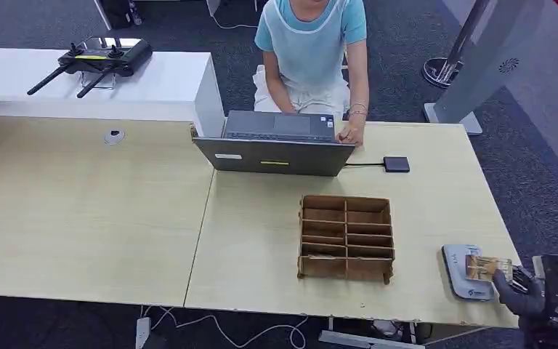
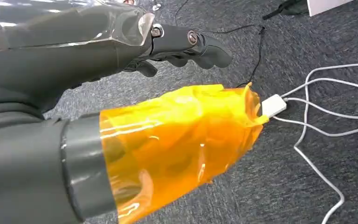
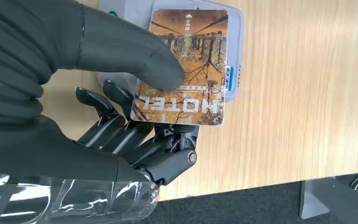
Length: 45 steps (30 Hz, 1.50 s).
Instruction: Pass the card to the sensor for recognition and then transmit it.
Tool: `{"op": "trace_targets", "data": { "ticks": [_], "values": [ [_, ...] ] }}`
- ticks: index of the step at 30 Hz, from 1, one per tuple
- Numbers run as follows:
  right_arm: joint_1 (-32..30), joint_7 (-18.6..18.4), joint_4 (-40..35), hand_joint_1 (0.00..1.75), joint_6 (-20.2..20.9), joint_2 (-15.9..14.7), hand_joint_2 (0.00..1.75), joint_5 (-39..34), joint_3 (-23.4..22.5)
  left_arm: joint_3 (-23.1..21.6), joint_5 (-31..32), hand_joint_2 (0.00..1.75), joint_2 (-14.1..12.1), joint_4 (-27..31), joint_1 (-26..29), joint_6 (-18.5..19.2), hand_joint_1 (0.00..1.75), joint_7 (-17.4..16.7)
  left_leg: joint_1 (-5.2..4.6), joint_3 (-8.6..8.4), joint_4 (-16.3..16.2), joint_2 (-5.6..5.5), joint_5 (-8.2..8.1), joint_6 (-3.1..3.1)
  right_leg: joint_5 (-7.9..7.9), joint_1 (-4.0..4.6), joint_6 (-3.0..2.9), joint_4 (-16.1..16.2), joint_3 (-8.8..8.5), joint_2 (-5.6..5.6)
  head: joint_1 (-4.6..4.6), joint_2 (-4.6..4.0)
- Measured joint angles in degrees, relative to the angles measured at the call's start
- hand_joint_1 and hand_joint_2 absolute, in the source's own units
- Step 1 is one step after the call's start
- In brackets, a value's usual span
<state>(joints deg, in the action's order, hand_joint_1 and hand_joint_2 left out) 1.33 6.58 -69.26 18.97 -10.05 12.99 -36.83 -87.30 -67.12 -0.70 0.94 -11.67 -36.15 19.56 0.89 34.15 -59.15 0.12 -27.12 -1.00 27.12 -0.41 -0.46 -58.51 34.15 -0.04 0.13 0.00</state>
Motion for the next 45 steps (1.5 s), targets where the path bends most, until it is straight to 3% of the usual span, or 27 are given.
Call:
{"op": "trace_targets", "data": {
  "ticks": [7, 18, 25, 30, 37, 45],
  "values": [
    [0.01, -1.29, 0.68, 1.75, -3.95, -0.15, 1.75, 4.06, 1.44, 0.0, 0.41, 0.0, 0.02, 0.0, -0.23, 0.0, 0.0, -0.02, 0.0, 0.0, 0.0, 0.0, 0.0, 0.0, 0.0, 0.0, 0.0, 0.0, -0.01, 0.0, 0.0, 0.0],
    [0.22, -2.51, 0.68, 1.75, -6.29, -0.15, 1.75, 8.54, 1.81, 0.0, 0.79, 0.0, 0.04, 0.0, -0.52, -0.02, 0.0, -0.04, 0.0, -0.01, 0.0, -0.01, 0.0, 0.0, 0.0, 0.0, 0.0, 0.0, -0.02, 0.0, 0.0, 0.0],
    [0.34, -2.29, 0.68, 1.75, -6.36, -0.15, 1.75, 9.33, 1.92, 0.0, 0.96, 0.0, 0.11, 0.0, -0.56, -0.2, 0.0, -0.04, 0.0, -0.01, 0.0, -0.01, 0.01, 0.0, 0.0, 0.0, 0.0, 0.0, -0.02, 0.0, 0.0, 0.02],
    [0.44, 0.04, 0.4, 1.75, -4.02, -0.15, 1.75, 6.47, 1.92, 0.0, 0.7, 0.0, 0.11, 0.0, -0.56, -0.46, 0.0, -0.04, 0.0, 0.0, 0.0, -0.01, 0.01, 0.01, 0.0, 0.0, 0.0, -0.01, -0.02, 0.0, 0.0, 0.0],
    [1.34, -0.02, -4.43, 1.75, -3.28, -0.31, 1.75, 4.39, 2.68, 0.0, -0.81, 0.0, 0.09, 0.0, -0.46, -1.03, 0.0, 0.07, 0.0, 0.01, 0.0, -0.01, 0.02, 0.01, 0.0, 0.0, 0.0, -0.04, -0.03, 0.0, 0.0, 0.0],
    [8.07, -2.53, -11.62, 1.75, -5.26, -2.01, 1.75, 8.98, 6.51, 0.0, -1.66, 0.0, 0.04, 0.0, -0.42, -1.6, 0.0, 0.13, -0.01, -0.01, 0.0, 0.02, 0.11, 0.03, -0.08, -0.01, 0.0, -0.05, -0.02, 0.01, -0.02, 0.02]
  ]
}}
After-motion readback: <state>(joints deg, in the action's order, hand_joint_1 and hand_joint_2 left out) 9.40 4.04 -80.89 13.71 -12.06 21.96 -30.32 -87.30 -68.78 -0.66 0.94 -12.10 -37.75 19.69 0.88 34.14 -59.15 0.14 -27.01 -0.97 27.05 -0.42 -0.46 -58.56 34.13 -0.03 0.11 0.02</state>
